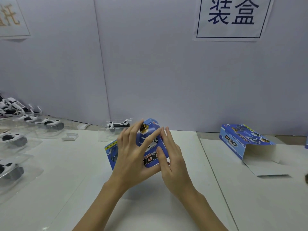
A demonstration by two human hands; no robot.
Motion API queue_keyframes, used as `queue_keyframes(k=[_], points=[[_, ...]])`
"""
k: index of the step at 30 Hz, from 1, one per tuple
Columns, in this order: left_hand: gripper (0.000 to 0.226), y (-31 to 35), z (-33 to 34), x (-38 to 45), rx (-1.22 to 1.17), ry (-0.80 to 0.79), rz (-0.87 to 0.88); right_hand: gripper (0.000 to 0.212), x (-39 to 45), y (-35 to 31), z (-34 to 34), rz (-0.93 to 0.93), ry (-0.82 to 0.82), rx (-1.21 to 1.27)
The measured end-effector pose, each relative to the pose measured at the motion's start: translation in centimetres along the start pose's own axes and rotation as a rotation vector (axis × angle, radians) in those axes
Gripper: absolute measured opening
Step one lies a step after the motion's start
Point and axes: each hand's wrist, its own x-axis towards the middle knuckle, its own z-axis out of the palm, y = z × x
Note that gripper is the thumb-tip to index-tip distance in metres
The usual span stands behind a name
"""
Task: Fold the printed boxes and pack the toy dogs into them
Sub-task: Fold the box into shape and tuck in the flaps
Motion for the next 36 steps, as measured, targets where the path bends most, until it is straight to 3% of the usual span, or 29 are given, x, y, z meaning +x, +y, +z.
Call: queue_keyframes(k=[4, 9, 16, 20, 25, 32, 36], points=[[0.1, -1.5, -0.9, -0.7, 0.037, -0.181, -0.122, 0.058, 0.3, 0.7, -0.7, 0.123, 0.024, 0.069], [0.101, -2.4, -1.0, -0.9, -0.004, -0.307, -0.284, 0.058, 0.2, 1.9, -1.1, 0.151, 0.057, 0.017], [0.082, -4.3, -0.7, -1.2, -0.249, -0.071, -0.556, 0.08, 0.2, 2.6, -1.9, 0.057, -0.087, -0.161], [0.064, -4.6, -0.3, -2.0, -0.329, -0.036, -0.576, 0.079, 0.1, 2.3, -0.9, 0.121, -0.048, -0.055], [0.057, -4.4, 0.4, -2.5, -0.443, 0.012, -0.68, 0.077, 0.0, 2.3, -0.7, 0.092, -0.034, -0.113], [0.049, -5.3, 0.1, -2.3, -0.498, 0.0, -0.69, 0.114, 0.2, 2.9, -1.1, -0.015, -0.21, -0.553], [0.041, -5.5, -0.8, -1.6, -0.625, 0.052, -0.761, 0.095, 1.1, 2.3, -2.6, -0.165, -0.101, -0.547]])
